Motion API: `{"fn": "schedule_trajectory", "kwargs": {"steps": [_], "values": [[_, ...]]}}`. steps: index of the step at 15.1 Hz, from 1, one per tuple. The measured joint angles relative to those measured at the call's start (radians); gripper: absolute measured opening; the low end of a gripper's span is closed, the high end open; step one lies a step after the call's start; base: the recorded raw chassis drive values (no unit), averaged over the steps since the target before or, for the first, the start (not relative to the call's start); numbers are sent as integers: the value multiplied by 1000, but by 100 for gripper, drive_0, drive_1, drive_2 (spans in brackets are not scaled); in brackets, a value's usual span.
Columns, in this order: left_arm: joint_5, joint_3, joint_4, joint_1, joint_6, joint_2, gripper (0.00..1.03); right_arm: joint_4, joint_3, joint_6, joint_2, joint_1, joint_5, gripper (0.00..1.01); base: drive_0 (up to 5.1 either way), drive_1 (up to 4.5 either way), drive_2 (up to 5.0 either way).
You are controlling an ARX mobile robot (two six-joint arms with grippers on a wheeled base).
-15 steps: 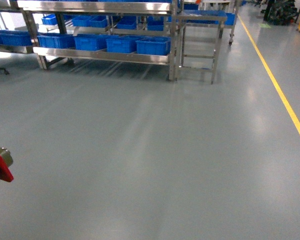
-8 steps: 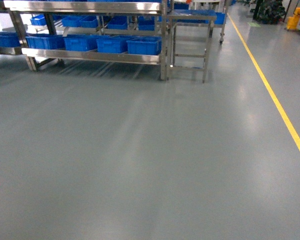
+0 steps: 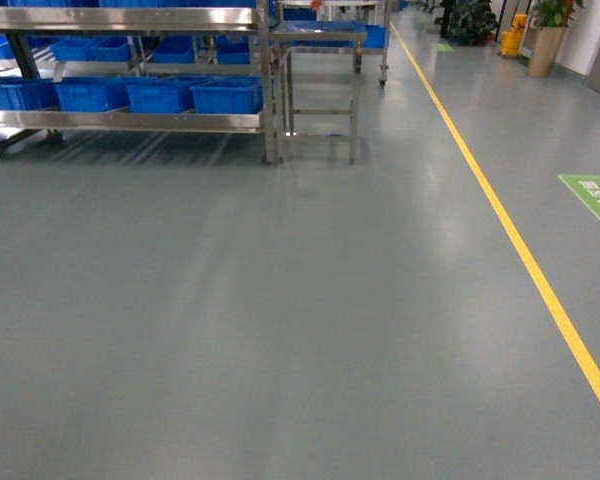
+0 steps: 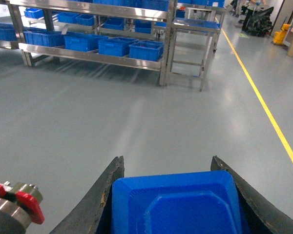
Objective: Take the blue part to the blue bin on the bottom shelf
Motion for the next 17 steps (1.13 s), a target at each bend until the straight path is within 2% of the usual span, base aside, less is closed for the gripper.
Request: {"fn": "schedule_trajectory", "kwargs": {"steps": [17], "values": [[-1, 0, 0, 0, 0, 3, 44, 0, 0, 0, 0, 0, 0, 98, 4, 435, -426]]}}
